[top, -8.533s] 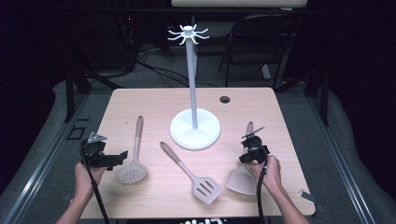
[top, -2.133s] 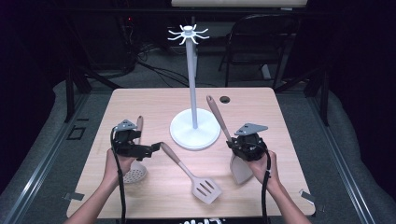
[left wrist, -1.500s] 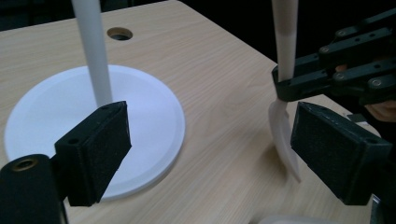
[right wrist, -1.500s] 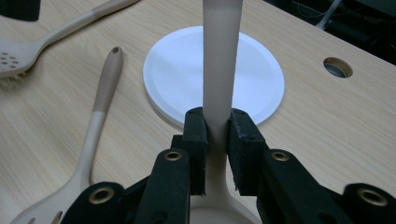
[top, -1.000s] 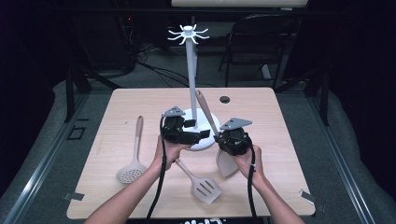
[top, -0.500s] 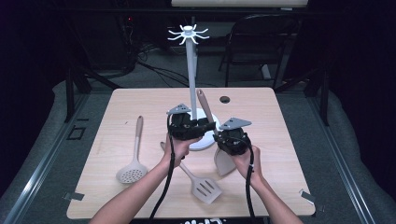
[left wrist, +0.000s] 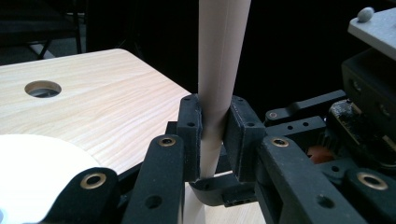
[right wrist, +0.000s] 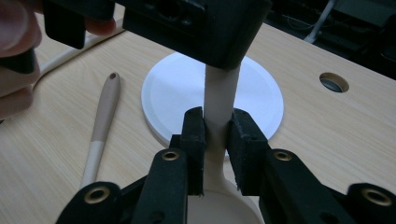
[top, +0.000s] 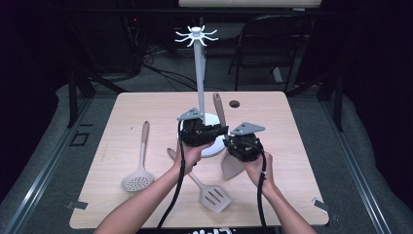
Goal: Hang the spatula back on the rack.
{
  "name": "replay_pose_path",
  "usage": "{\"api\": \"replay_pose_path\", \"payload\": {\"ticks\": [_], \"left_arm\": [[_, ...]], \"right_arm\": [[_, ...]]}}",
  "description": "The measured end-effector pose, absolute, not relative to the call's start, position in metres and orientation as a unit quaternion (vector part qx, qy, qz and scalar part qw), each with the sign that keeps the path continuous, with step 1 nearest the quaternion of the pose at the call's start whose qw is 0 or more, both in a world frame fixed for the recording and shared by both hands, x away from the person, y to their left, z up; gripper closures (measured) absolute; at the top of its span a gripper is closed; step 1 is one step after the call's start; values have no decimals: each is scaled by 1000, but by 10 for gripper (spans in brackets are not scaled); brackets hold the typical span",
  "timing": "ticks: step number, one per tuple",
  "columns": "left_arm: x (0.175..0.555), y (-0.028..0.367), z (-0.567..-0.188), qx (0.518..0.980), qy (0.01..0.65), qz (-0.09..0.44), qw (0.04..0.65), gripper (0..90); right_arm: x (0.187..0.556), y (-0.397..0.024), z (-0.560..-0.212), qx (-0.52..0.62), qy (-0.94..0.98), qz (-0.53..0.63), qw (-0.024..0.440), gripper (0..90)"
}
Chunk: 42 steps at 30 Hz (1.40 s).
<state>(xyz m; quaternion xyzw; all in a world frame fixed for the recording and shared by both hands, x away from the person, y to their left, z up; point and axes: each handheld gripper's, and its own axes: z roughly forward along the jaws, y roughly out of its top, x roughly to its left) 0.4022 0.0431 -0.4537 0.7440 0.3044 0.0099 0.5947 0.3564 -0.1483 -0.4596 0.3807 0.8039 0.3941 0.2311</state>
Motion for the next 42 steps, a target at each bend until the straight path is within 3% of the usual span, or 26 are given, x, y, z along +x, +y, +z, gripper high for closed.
{"api": "replay_pose_path", "payload": {"ticks": [7,20,25,31,42], "left_arm": [[409,45,-445,749,294,18,593,772],[420,53,-424,754,277,36,595,772],[423,55,-420,756,272,38,594,772],[428,60,-412,756,267,40,597,771],[437,68,-396,758,266,53,593,771]], "right_arm": [[353,-155,-457,379,801,405,224,633],[353,-191,-467,408,805,383,199,146],[360,-199,-474,426,805,373,179,53],[361,-198,-476,420,816,355,180,0],[362,-199,-477,420,818,353,170,0]]}}
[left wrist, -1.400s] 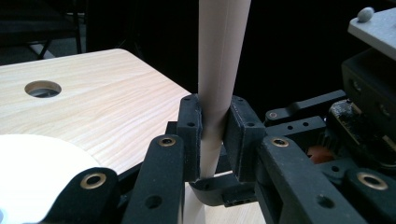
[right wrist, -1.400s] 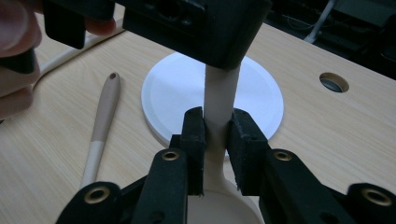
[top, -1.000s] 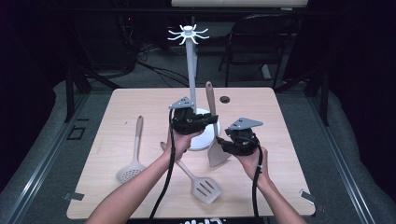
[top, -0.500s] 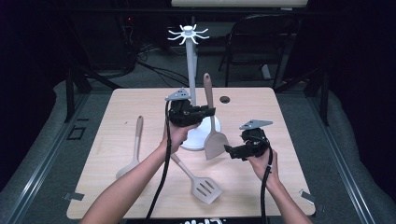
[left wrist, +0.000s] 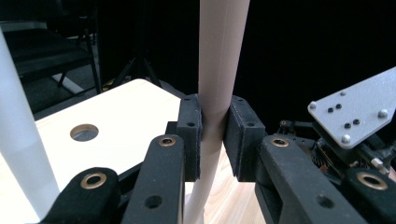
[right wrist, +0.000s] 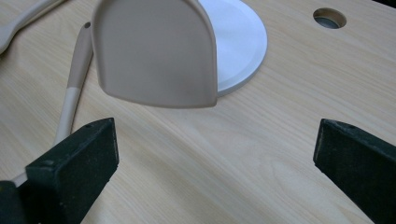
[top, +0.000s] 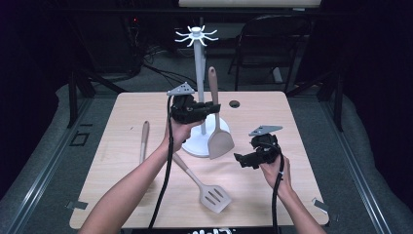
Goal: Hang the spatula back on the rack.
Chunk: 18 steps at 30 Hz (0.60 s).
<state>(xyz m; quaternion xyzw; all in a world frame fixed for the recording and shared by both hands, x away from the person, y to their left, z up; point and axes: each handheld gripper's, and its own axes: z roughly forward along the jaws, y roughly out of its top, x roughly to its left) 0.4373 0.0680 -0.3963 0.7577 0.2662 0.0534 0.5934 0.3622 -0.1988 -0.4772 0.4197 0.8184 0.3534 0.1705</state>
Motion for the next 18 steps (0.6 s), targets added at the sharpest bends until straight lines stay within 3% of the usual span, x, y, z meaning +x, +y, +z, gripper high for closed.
{"api": "replay_pose_path", "payload": {"ticks": [18], "left_arm": [[447,73,-375,755,265,68,596,771]], "right_arm": [[365,-197,-482,420,829,334,158,0]]}}
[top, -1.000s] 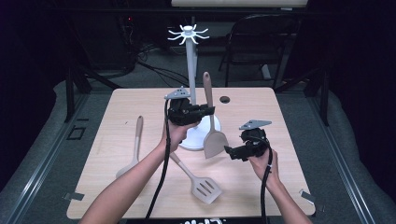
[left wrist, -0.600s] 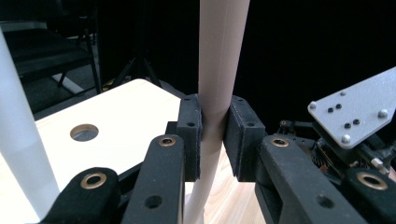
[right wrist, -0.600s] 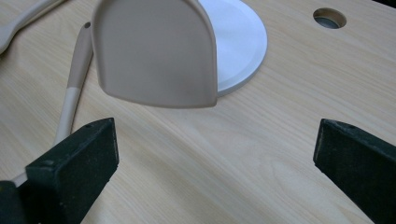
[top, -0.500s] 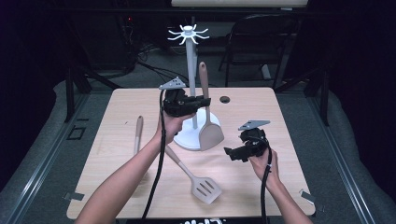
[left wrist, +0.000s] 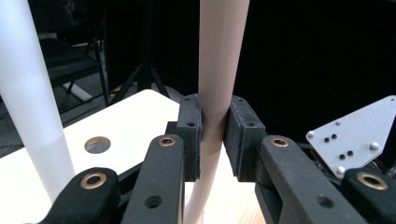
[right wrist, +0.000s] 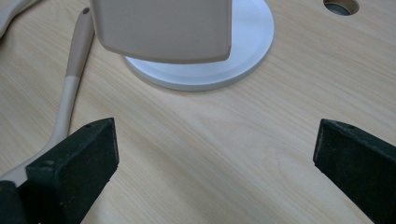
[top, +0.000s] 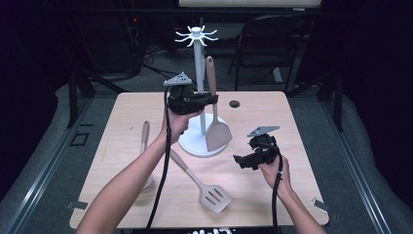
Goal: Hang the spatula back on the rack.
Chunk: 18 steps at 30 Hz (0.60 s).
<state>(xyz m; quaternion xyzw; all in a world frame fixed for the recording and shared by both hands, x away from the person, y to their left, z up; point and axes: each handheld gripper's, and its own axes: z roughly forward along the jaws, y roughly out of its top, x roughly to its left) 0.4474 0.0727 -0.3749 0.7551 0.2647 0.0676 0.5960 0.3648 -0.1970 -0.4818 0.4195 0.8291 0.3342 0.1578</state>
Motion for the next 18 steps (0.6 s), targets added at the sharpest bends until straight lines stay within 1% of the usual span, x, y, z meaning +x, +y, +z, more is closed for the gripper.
{"api": "replay_pose_path", "payload": {"ticks": [18], "left_arm": [[448,72,-350,753,252,81,602,770]], "right_arm": [[364,-195,-482,416,832,329,162,0]]}}
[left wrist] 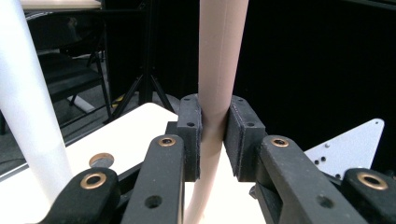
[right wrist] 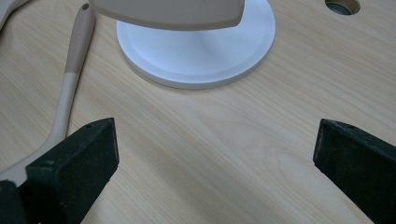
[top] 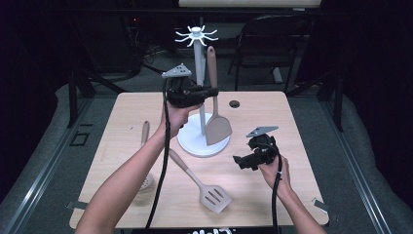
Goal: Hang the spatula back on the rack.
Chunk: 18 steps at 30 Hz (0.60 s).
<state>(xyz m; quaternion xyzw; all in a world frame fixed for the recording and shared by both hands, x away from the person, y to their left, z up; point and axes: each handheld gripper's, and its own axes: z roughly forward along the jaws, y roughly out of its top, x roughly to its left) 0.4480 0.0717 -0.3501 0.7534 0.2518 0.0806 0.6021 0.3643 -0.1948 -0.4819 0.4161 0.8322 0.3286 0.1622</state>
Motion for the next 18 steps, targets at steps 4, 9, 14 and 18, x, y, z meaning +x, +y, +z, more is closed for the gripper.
{"api": "replay_pose_path", "payload": {"ticks": [4,9,14,18], "left_arm": [[449,72,-347,754,252,82,602,770],[452,75,-349,749,259,78,605,770],[454,77,-348,747,264,78,605,770],[456,79,-348,744,266,75,608,770]], "right_arm": [[364,-195,-482,415,834,327,160,0],[364,-195,-482,415,835,325,160,0],[364,-194,-482,413,835,325,160,0],[364,-193,-482,414,835,324,160,0]]}}
